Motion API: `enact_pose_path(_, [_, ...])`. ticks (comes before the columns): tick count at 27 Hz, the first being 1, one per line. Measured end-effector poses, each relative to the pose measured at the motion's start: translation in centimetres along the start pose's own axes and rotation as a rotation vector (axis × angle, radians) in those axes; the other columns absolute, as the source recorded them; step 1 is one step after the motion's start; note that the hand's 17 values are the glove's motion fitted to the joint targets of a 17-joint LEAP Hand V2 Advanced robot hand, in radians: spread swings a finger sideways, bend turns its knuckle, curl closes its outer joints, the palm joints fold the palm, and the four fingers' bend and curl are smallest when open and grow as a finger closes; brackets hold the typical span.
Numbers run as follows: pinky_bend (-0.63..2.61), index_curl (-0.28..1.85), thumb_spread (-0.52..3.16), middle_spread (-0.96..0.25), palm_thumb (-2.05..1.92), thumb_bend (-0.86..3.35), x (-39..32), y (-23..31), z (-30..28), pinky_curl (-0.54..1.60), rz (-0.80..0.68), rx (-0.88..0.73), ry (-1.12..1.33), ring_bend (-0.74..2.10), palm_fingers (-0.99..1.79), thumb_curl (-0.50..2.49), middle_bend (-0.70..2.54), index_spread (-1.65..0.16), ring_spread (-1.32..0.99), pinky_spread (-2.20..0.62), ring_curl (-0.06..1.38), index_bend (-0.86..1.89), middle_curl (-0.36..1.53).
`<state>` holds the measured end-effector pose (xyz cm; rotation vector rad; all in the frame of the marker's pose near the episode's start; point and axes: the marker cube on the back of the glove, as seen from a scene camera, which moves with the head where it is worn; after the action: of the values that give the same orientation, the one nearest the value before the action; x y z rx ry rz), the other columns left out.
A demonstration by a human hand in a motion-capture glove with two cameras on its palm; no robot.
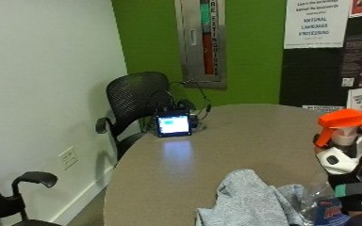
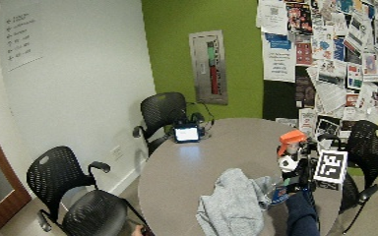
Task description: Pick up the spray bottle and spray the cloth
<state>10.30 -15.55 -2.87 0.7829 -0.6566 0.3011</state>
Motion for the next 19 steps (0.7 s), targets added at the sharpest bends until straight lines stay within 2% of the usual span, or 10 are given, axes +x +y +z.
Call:
enact_pose_path(4, [0.48,0.53,0.39,-0.20,0.99,-0.03,0.3,0.5,0.2,0.42,0.005,0.000,0.029,0.66,1.36,0.71,0.63,-0.30,-0.25,-0.35,0.48,0.24,0.54])
enact_pose_path(10, [0.48,0.54,0.38,-0.20,0.99,-0.03,0.0,4.1,2.6,0.43,0.047,-0.043,-0.007,0.66,1.36,0.72,0.63,-0.30,-0.25,-0.35,0.48,0.24,0.54])
enact_pose_path(19, [0.47,0.57,0.38,-0.20,0.99,-0.03,-1.5,4.3,1.9,0.43,0.049,-0.021,-0.058,0.67,1.35,0.73,0.63,-0.30,-0.25,-0.35,0.48,0.23,0.54])
